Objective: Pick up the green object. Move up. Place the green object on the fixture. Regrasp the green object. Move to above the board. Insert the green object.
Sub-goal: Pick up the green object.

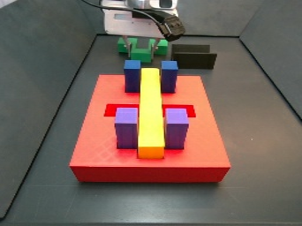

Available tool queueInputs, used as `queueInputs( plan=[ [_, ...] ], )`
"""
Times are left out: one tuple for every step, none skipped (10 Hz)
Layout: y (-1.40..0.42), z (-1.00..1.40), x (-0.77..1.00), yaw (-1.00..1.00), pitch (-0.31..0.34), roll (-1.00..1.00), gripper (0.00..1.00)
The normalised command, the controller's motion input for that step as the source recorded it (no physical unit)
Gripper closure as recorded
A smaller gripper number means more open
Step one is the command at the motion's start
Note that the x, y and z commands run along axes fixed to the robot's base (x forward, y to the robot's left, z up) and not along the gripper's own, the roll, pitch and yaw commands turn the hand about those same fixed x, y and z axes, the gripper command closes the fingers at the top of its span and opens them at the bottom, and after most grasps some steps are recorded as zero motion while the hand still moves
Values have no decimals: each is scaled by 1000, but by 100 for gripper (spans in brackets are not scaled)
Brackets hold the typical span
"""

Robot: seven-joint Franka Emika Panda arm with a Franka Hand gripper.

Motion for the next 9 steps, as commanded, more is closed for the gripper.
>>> queueInputs(
  plan=[
    [0,0,0,0,0,0,100],
    [0,0,0,0,0,0,100],
    [0,0,0,0,0,0,100],
    [0,0,0,0,0,0,100],
    [0,0,0,0,0,0,100],
    [0,0,0,0,0,0,100],
    [0,0,0,0,0,0,100],
    [0,0,0,0,0,0,100],
    [0,0,0,0,0,0,100]
  ],
)
